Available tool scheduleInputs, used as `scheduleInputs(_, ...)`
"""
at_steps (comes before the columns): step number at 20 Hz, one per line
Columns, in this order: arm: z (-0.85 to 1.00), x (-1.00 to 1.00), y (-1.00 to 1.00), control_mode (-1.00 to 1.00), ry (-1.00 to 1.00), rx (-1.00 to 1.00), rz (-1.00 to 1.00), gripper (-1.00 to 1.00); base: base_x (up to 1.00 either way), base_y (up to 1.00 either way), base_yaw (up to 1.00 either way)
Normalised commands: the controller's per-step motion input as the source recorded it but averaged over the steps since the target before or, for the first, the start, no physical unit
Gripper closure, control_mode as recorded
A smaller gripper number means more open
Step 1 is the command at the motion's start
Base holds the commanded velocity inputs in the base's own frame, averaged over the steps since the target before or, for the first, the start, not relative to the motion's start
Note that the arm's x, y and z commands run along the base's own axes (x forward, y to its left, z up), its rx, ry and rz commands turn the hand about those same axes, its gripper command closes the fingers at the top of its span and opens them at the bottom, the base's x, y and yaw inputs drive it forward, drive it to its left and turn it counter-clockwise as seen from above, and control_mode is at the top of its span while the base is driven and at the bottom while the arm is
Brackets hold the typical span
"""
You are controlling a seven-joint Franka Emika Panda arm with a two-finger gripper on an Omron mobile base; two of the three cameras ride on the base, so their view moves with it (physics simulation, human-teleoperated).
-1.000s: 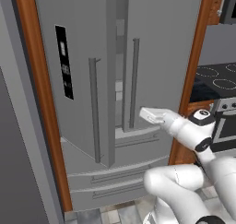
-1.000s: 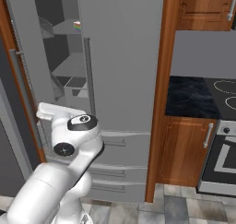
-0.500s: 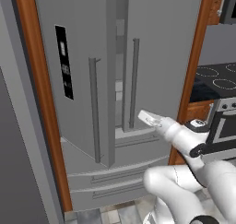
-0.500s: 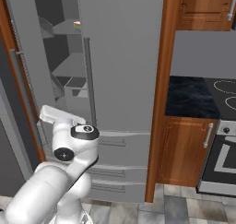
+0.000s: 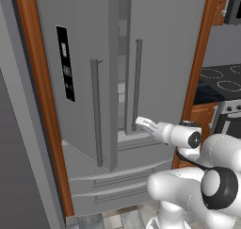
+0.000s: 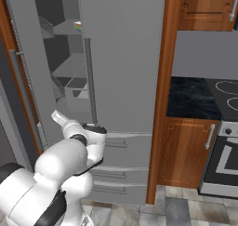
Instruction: Take the cake and cupcake from the fridge and place them on the empty tray on the dining counter.
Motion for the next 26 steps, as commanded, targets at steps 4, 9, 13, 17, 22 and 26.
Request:
scheduleInputs(4, 1.00, 0.09, -0.51, -1.00, 0.68, 0.26, 0.12, 1.00, 0.00, 0.00, 0.00)
scheduleInputs(9, 1.00, 0.18, -0.05, -1.00, 0.51, 0.19, 0.21, 1.00, 0.00, 0.00, 0.00)
scheduleInputs(13, 1.00, 0.18, 0.00, -1.00, 0.39, 0.18, 0.27, 1.00, 0.00, 0.00, 0.00)
scheduleInputs(17, 1.00, 0.28, 0.00, -1.00, 0.28, 0.23, 0.24, 1.00, 0.00, 0.00, 0.00)
scheduleInputs(22, 1.00, 0.37, -0.10, -1.00, 0.06, 0.24, 0.15, 1.00, 0.00, 0.00, 0.00)
scheduleInputs(26, 1.00, 0.45, -0.35, -1.00, 0.00, 0.20, 0.01, 1.00, 0.00, 0.00, 0.00)
